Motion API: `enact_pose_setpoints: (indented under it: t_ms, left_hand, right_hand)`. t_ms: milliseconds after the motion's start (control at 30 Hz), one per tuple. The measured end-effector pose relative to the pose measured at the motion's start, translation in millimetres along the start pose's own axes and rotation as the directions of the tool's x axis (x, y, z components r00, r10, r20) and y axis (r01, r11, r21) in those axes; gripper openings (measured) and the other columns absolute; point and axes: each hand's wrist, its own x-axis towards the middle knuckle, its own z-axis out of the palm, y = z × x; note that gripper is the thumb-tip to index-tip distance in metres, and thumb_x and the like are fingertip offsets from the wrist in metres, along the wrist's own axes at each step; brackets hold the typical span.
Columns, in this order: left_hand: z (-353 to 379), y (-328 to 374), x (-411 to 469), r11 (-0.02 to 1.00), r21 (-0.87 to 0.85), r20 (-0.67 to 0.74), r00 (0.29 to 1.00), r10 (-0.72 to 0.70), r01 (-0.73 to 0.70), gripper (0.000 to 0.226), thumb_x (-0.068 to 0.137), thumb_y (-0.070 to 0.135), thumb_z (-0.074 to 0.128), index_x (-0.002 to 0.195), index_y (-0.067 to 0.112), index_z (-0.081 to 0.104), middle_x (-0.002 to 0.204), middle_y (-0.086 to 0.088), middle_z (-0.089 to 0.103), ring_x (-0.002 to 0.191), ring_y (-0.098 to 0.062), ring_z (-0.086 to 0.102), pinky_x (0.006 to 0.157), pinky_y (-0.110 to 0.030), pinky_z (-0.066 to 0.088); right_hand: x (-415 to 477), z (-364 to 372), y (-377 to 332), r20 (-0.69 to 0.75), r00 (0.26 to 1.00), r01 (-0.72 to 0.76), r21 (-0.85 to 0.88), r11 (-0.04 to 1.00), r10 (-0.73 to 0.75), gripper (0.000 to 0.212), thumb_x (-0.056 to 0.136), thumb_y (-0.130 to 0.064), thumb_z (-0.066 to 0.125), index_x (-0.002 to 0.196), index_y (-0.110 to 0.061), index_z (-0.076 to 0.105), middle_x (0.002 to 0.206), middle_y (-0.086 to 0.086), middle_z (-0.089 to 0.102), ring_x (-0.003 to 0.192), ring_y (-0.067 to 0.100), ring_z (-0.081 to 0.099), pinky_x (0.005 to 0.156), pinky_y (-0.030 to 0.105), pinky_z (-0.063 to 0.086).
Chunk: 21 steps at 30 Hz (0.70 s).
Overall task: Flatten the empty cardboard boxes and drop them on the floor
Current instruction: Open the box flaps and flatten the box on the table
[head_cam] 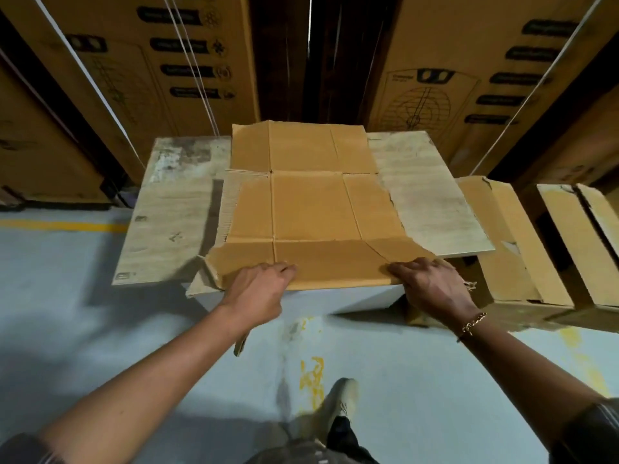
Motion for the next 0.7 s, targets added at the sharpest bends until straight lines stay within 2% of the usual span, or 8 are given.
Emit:
enact_pose_setpoints:
  t_ms: [133, 200, 267, 367, 500, 600, 667, 700]
  left_hand:
    - [23.4, -3.4, -28.8, 0.999, -0.018, 0.187, 0.981, -0.044, 0.048, 0.08, 0.083, 0.008, 0.048, 0.153, 0.033, 0.019, 0.161, 0.006, 0.025, 0.142, -0.027, 0.036, 0.102, -0.044, 0.045]
    - [32.1, -8.2, -42.7, 1.0, -0.008, 0.22, 0.975, -0.015, 0.017, 0.086, 0.083, 0.005, 0.046, 0.155, 0.035, 0.01, 0.163, 0.005, 0.019, 0.144, -0.028, 0.032, 0.104, -0.044, 0.044]
    - [41.7, -12.1, -57.6, 0.998, 0.031, 0.203, 0.978, 0.041, -0.048, 0.09, 0.082, -0.001, 0.045, 0.156, 0.035, 0.009, 0.163, 0.005, 0.021, 0.141, -0.029, 0.039, 0.095, -0.04, 0.05]
    - [61.1, -17.4, -79.5, 0.983, 0.118, 0.062, 0.989, 0.131, -0.138, 0.093, 0.07, -0.009, 0.053, 0.151, 0.029, 0.032, 0.151, 0.001, 0.046, 0.122, -0.032, 0.06, 0.076, -0.041, 0.057]
    - [78.8, -24.5, -100.4, 0.978, 0.136, -0.176, 0.968, 0.178, -0.156, 0.074, 0.071, 0.0, 0.033, 0.138, 0.024, 0.056, 0.136, 0.004, 0.061, 0.114, -0.03, 0.065, 0.085, -0.05, 0.057]
    - [87.3, -41.3, -103.5, 0.994, 0.105, -0.131, 0.991, 0.028, -0.015, 0.064, 0.079, 0.01, 0.041, 0.14, 0.026, 0.052, 0.142, 0.003, 0.057, 0.128, -0.03, 0.055, 0.101, -0.054, 0.047]
    - [101.4, -59.3, -101.4, 0.977, 0.082, 0.062, 0.977, -0.203, 0.198, 0.066, 0.086, 0.031, 0.055, 0.149, 0.028, 0.038, 0.153, -0.001, 0.043, 0.142, -0.035, 0.036, 0.107, -0.065, 0.032]
    - [107.2, -65.7, -100.7, 0.944, 0.05, 0.156, 0.931, -0.329, 0.325, 0.073, 0.087, 0.045, 0.057, 0.152, 0.029, 0.029, 0.158, -0.003, 0.032, 0.146, -0.037, 0.025, 0.108, -0.067, 0.026]
  right_hand:
    - [-25.0, 24.9, -7.7, 0.087, 0.994, -0.056, -0.053, 0.997, 0.06, 0.055, 0.087, -0.019, 0.065, 0.138, -0.034, 0.052, 0.134, -0.009, 0.062, 0.105, 0.022, 0.06, 0.077, 0.039, 0.047]
    - [-35.4, 32.9, -8.2, 0.115, 0.986, -0.119, -0.042, 0.992, 0.123, 0.057, 0.087, -0.026, 0.067, 0.141, -0.035, 0.05, 0.138, -0.011, 0.058, 0.114, 0.022, 0.059, 0.082, 0.041, 0.045]
    - [-41.6, 36.4, -9.3, 0.136, 0.974, -0.179, -0.014, 0.984, 0.179, 0.059, 0.086, -0.028, 0.068, 0.142, -0.036, 0.05, 0.141, -0.011, 0.056, 0.123, 0.022, 0.057, 0.088, 0.043, 0.045]
    - [-50.5, 42.3, -15.7, 0.121, 0.97, -0.213, 0.007, 0.977, 0.211, 0.059, 0.086, -0.022, 0.066, 0.141, -0.034, 0.05, 0.143, -0.011, 0.054, 0.128, 0.022, 0.054, 0.089, 0.045, 0.045]
    - [-71.1, 60.1, -32.9, 0.048, 0.965, -0.259, 0.05, 0.965, 0.257, 0.066, 0.084, -0.009, 0.054, 0.145, -0.033, 0.045, 0.147, -0.011, 0.049, 0.133, 0.021, 0.051, 0.089, 0.042, 0.046]
    - [-67.9, 70.2, -46.4, 0.146, 0.953, -0.268, 0.004, 0.964, 0.264, 0.067, 0.091, -0.014, 0.041, 0.152, -0.038, 0.027, 0.157, -0.011, 0.035, 0.142, 0.02, 0.038, 0.098, 0.046, 0.041]
    - [-58.8, 78.4, -52.8, 0.255, 0.922, -0.304, 0.006, 0.953, 0.293, 0.066, 0.095, -0.025, 0.04, 0.154, -0.041, 0.012, 0.162, -0.009, 0.02, 0.148, 0.026, 0.024, 0.108, 0.054, 0.032]
    - [-54.5, 82.1, -56.4, 0.302, 0.903, -0.324, 0.011, 0.946, 0.306, 0.068, 0.096, -0.03, 0.04, 0.154, -0.041, 0.006, 0.164, -0.007, 0.014, 0.149, 0.029, 0.018, 0.111, 0.06, 0.028]
